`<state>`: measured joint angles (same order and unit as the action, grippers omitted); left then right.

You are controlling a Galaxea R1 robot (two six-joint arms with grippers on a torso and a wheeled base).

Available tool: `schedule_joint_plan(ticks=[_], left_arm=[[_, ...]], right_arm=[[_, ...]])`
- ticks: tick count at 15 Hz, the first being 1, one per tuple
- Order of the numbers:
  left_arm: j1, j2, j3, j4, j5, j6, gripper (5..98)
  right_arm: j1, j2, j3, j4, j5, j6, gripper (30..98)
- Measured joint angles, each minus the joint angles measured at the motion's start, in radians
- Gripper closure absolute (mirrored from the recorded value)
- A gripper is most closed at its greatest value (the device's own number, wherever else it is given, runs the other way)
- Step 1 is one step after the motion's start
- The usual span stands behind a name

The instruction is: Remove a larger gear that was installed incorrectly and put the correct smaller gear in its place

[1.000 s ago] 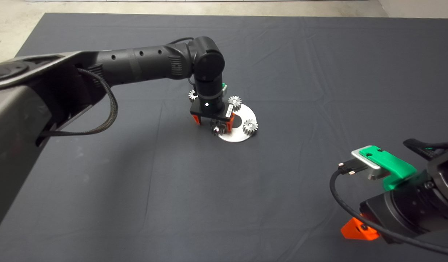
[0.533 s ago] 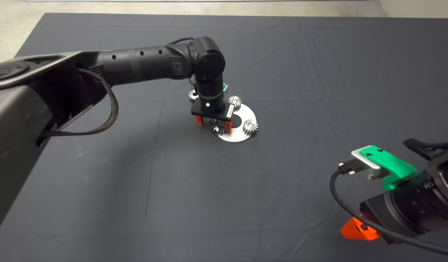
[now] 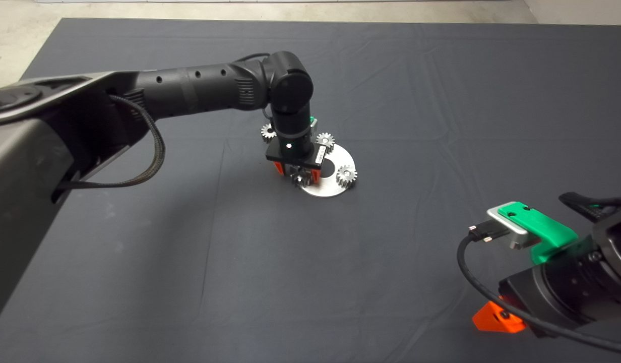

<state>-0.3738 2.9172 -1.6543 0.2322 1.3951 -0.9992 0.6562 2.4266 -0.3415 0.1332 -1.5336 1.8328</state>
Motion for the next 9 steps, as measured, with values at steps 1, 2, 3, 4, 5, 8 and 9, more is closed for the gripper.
schedule_joint_plan(ticks=[1, 2, 3, 4, 5, 8, 9], left_arm=[[0.0, 0.0, 0.0, 0.0, 0.0, 0.0, 42.6], [0.0, 0.0, 0.0, 0.0, 0.0, 0.0, 42.8], [0.0, 0.0, 0.0, 0.0, -0.002, 0.0, 46.9], [0.0, 0.0, 0.0, 0.0, -0.002, 0.0, 47.8], [0.0, 0.0, 0.0, -0.001, -0.002, 0.0, 48.3], [0.0, 0.0, 0.0, -0.002, -0.003, 0.002, 51.6], [0.0, 0.0, 0.0, -0.002, -0.003, 0.002, 52.7]], right_arm=[[0.0, 0.0, 0.0, 0.0, 0.0, 0.0, 30.8], [0.0, 0.0, 0.0, 0.0, 0.0, 0.0, 30.8], [0.0, 0.0, 0.0, 0.0, 0.0, 0.0, 30.8], [0.0, 0.0, 0.0, 0.0, 0.0, 0.0, 30.8], [0.0, 0.0, 0.0, 0.0, 0.0, 0.0, 30.8], [0.0, 0.0, 0.0, 0.0, 0.0, 0.0, 30.8], [0.0, 0.0, 0.0, 0.0, 0.0, 0.0, 30.8]])
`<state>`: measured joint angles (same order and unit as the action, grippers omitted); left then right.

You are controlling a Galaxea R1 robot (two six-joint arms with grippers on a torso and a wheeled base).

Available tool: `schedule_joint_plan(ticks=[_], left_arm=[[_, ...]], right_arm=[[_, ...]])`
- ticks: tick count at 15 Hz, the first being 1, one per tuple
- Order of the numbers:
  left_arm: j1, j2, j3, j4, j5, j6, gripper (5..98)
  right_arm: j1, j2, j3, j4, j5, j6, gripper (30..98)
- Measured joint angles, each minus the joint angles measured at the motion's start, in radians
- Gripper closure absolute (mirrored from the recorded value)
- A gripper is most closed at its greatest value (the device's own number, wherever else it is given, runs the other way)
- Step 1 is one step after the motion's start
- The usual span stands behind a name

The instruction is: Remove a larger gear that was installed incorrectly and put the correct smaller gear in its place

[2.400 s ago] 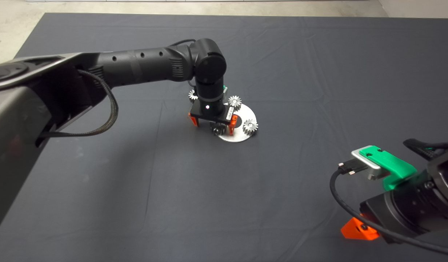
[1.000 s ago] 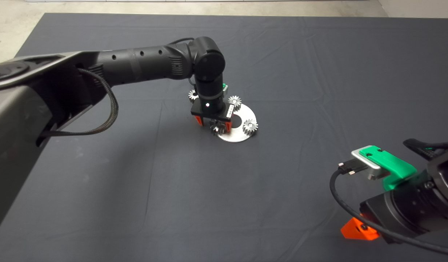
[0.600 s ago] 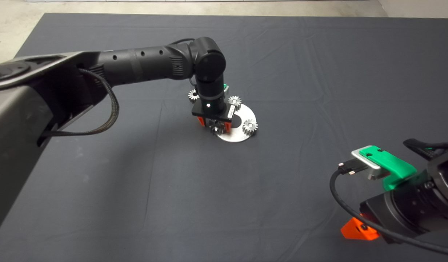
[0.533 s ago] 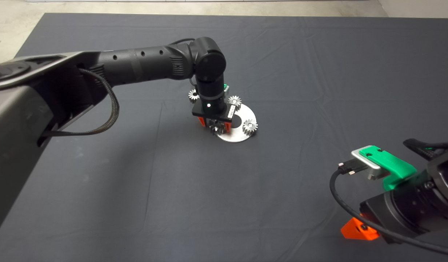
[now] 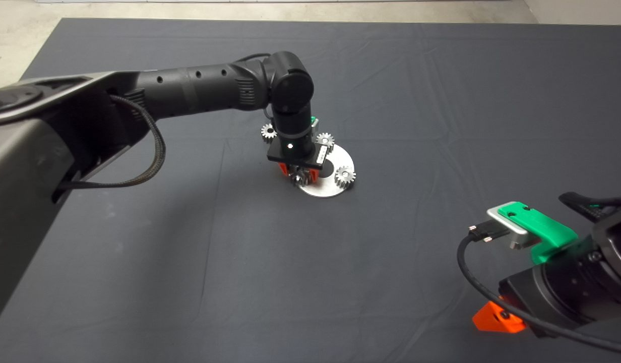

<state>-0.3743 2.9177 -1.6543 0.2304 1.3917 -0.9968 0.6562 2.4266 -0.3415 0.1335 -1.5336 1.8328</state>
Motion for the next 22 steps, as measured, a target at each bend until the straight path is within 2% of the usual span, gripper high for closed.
schedule_joint_plan(ticks=[15, 18, 22], left_arm=[[0.0, -0.001, 0.023, -0.008, 0.005, -0.008, 57.2], [0.0, -0.011, 0.022, -0.044, 0.006, -0.008, 57.2], [-0.008, -0.014, 0.022, -0.064, 0.016, -0.008, 57.3]], right_arm=[[0.0, 0.0, 0.0, 0.0, 0.0, 0.0, 30.8], [0.0, 0.0, 0.0, 0.0, 0.0, 0.0, 30.8], [0.0, 0.0, 0.0, 0.0, 0.0, 0.0, 30.8]])
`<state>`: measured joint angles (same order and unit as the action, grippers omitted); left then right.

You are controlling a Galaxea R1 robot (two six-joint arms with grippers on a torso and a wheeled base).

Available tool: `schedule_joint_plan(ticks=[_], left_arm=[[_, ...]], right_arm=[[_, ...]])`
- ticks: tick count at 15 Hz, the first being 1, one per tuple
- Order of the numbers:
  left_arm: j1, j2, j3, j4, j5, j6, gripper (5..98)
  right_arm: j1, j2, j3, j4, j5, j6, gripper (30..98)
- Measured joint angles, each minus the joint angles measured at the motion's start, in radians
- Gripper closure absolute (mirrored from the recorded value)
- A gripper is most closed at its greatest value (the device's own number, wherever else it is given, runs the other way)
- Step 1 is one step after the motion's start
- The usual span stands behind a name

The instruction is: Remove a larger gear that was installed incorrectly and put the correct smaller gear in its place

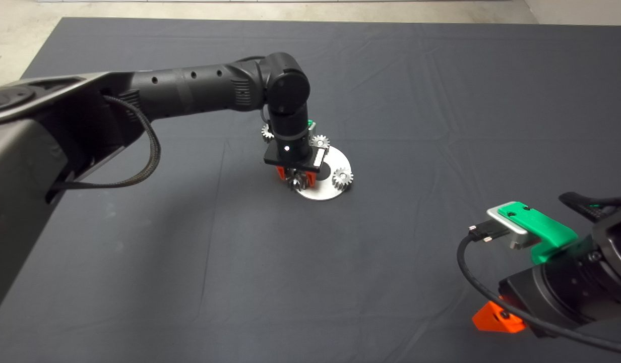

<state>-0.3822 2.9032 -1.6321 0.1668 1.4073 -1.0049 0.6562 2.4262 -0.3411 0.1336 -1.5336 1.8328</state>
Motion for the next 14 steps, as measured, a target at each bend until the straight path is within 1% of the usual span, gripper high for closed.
schedule_joint_plan(ticks=[1, 3, 4, 7, 9, 10, 12, 14], left_arm=[[-0.012, 0.0, 0.0, -0.014, 0.005, 0.0, 57.4], [-0.032, 0.0, 0.0, -0.032, 0.007, 0.0, 57.4], [-0.038, 0.0, 0.0, -0.032, 0.011, 0.0, 57.4], [-0.051, -0.009, 0.0, -0.032, 0.013, 0.0, 57.4], [-0.066, -0.036, 0.0, -0.045, 0.011, 0.0, 57.4], [-0.069, -0.058, 0.0, -0.063, 0.012, 0.001, 57.4], [-0.069, -0.1, 0.007, -0.082, 0.015, 0.001, 57.4], [-0.069, -0.154, 0.048, -0.089, 0.016, 0.001, 57.4]], right_arm=[[0.0, 0.0, 0.0, 0.0, 0.0, 0.0, 30.8], [0.0, 0.0, 0.0, 0.0, 0.0, 0.0, 30.8], [0.0, 0.0, 0.0, 0.0, 0.0, 0.0, 30.8], [0.0, 0.0, 0.0, 0.0, 0.0, 0.0, 30.8], [0.0, 0.0, 0.0, 0.0, 0.0, 0.0, 30.8], [0.0, 0.0, 0.0, 0.0, 0.0, 0.0, 30.8], [0.0, 0.0, 0.0, 0.0, 0.0, 0.0, 30.8], [0.0, 0.0, 0.0, 0.0, 0.0, 0.0, 30.8]])
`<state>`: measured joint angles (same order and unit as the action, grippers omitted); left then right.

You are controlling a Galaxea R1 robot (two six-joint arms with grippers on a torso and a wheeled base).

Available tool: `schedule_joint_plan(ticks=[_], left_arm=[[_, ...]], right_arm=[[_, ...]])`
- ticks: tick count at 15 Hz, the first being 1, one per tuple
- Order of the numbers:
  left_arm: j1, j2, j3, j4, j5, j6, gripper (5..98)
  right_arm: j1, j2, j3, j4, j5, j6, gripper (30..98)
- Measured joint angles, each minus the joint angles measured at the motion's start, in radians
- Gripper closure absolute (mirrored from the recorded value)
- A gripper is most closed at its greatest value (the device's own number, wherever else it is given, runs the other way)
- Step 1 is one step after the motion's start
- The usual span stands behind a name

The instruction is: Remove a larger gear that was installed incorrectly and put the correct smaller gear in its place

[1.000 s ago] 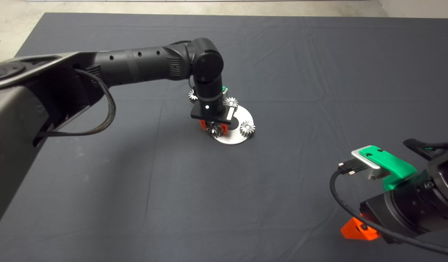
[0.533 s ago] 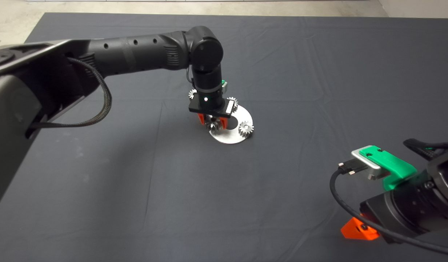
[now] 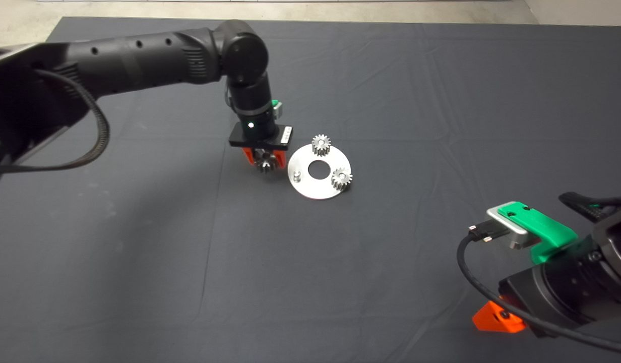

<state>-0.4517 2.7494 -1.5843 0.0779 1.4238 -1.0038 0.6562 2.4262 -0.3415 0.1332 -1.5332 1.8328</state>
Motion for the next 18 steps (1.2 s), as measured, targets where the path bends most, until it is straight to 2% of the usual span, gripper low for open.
schedule_joint_plan(ticks=[4, 7, 10, 13, 15, 17, 18], left_arm=[[0.0, -0.085, 0.121, -0.011, 0.003, -0.001, 57.5], [0.0, -0.157, 0.169, -0.009, -0.003, -0.008, 57.5], [0.019, -0.215, 0.213, 0.032, -0.002, -0.028, 57.5], [0.056, -0.208, 0.258, 0.065, -0.014, -0.04, 57.6], [0.058, -0.2, 0.285, 0.077, -0.033, -0.062, 57.6], [0.058, -0.202, 0.289, 0.091, -0.04, -0.065, 57.6], [0.058, -0.204, 0.293, 0.099, -0.055, -0.07, 57.6]], right_arm=[[0.0, 0.0, 0.0, 0.0, 0.0, 0.0, 30.8], [0.0, 0.0, 0.0, 0.0, 0.0, 0.0, 30.8], [0.0, 0.001, 0.0, 0.0, 0.0, 0.0, 30.8], [0.0, 0.0, 0.0, 0.0, -0.001, 0.0, 30.8], [0.0, 0.0, 0.0, 0.0, 0.0, 0.0, 30.8], [0.0, 0.0, 0.0, 0.0, 0.0, 0.0, 30.8], [0.0, 0.0, 0.0, 0.0, 0.0, 0.0, 30.8]])
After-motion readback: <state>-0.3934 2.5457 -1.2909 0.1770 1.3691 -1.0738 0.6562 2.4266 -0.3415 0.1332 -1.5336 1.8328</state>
